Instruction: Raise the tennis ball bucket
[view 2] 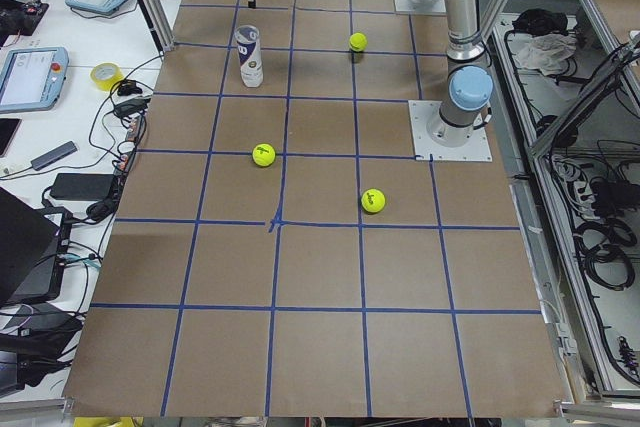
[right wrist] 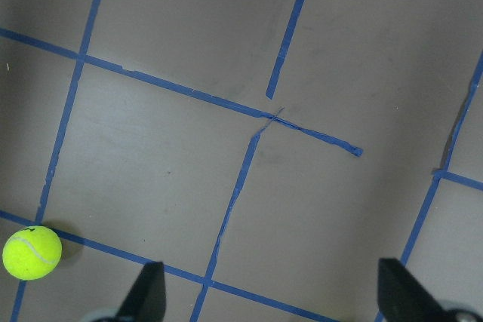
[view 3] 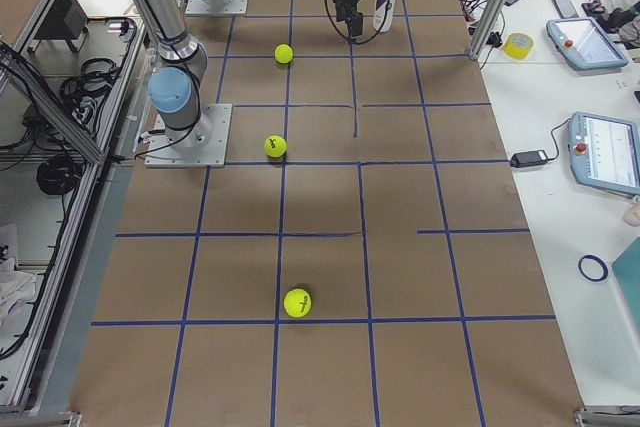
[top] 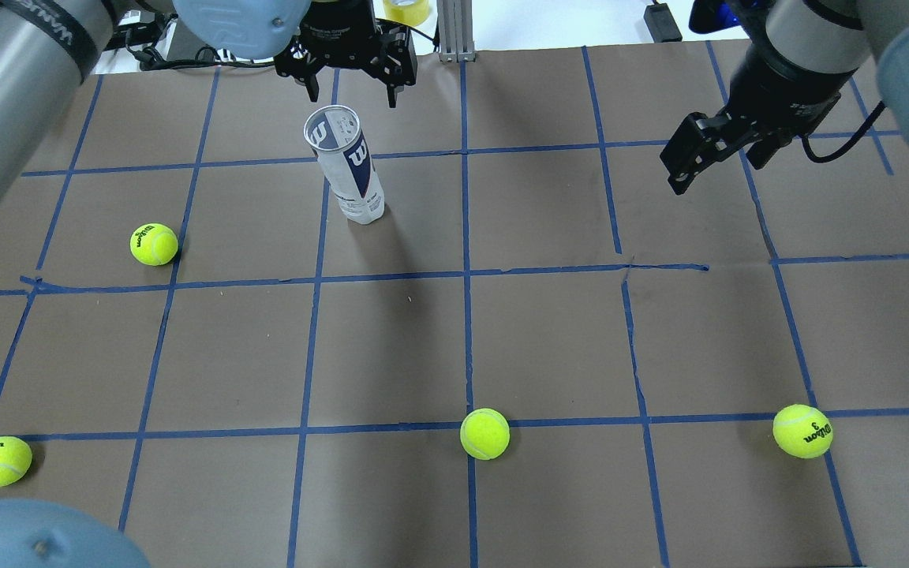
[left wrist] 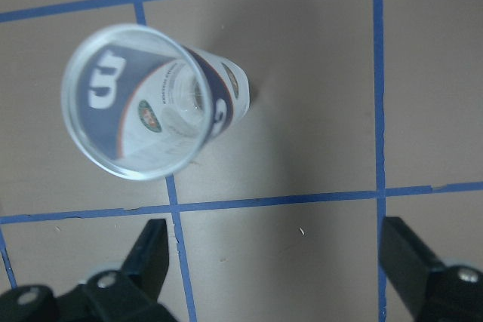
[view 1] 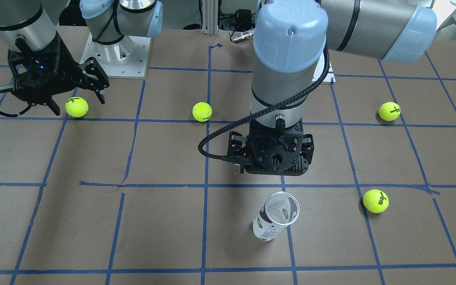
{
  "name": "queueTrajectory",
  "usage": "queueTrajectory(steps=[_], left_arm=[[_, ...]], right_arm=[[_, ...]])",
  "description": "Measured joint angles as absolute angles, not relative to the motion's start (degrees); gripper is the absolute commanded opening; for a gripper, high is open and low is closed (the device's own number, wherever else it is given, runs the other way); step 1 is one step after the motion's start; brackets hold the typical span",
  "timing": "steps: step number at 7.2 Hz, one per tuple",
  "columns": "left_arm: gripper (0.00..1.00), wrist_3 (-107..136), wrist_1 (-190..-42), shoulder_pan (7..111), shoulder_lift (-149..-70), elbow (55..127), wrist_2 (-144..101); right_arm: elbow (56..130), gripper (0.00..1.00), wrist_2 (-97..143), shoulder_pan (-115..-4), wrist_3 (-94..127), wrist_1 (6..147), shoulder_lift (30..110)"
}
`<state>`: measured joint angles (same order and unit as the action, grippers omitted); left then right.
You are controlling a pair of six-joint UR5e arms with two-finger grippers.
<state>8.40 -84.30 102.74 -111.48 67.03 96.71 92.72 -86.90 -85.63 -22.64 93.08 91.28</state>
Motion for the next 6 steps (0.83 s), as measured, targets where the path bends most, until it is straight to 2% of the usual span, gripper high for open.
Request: queueTrajectory(steps=[2,6], left_arm=[[1.0,8.45,-82.12,101.65,-106.26,70.58,98.7],[1.0,3.96,-79.41,96.51,-93.7,85.26,95.46]], right_arm=[[92.72,1.0,-86.72,-85.65,-22.48,93.02,91.23],[92.81,1.0,-86.73,-85.57,-22.57,92.98,91.15]])
